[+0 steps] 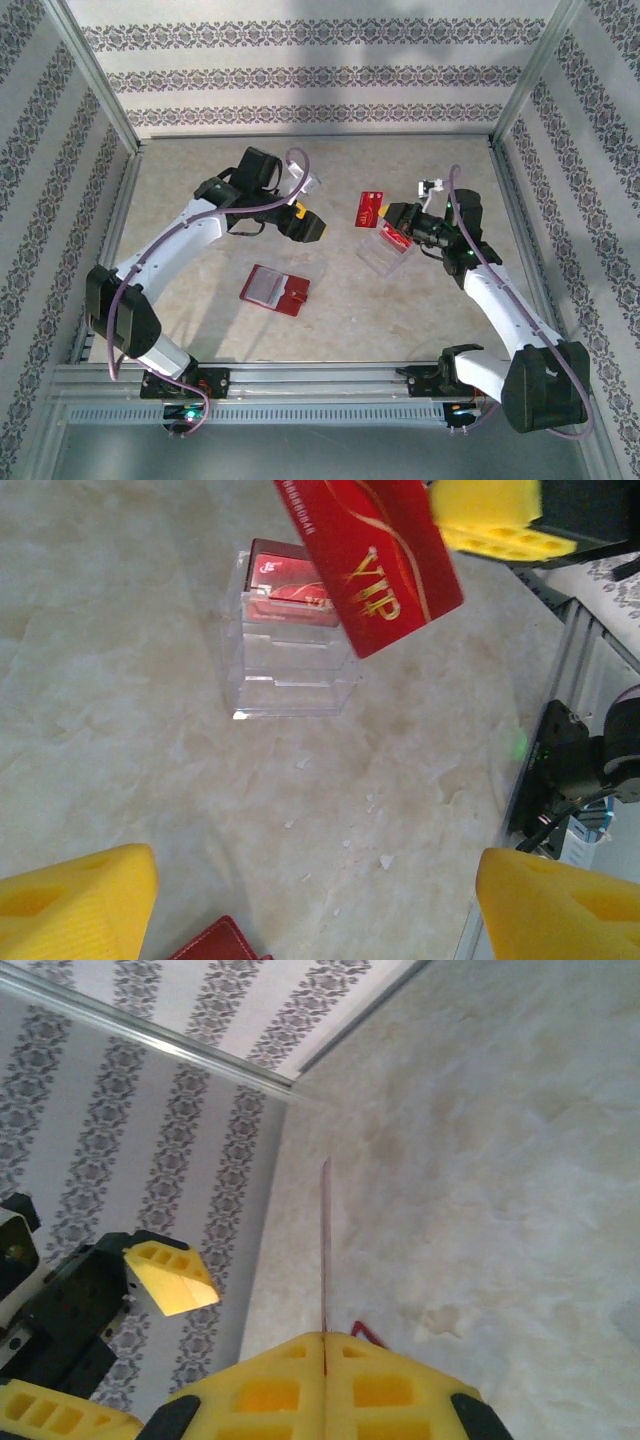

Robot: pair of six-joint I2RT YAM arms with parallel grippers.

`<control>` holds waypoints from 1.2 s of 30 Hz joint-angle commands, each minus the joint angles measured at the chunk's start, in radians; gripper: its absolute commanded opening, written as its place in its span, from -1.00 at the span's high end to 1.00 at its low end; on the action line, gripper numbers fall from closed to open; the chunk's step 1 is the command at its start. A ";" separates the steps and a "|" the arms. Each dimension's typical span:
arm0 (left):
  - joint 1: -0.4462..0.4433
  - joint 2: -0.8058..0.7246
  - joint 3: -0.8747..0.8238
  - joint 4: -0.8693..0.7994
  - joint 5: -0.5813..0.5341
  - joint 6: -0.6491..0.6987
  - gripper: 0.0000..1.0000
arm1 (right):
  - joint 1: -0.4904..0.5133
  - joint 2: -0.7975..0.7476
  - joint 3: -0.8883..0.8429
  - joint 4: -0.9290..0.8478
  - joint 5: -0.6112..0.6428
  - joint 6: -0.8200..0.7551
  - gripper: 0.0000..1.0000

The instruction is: Put the credit cards into the card holder

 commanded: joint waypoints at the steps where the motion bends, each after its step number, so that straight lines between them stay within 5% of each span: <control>1: 0.036 -0.031 -0.045 0.071 0.042 -0.005 -0.66 | 0.034 0.001 -0.039 0.205 -0.009 0.123 1.00; 23: 0.204 -0.109 -0.284 0.417 0.290 -0.275 -0.61 | 0.197 0.148 -0.085 0.551 0.026 0.228 1.00; 36: 0.214 -0.084 -0.471 0.957 0.464 -0.648 -0.40 | 0.279 0.233 -0.047 0.658 0.010 0.267 1.00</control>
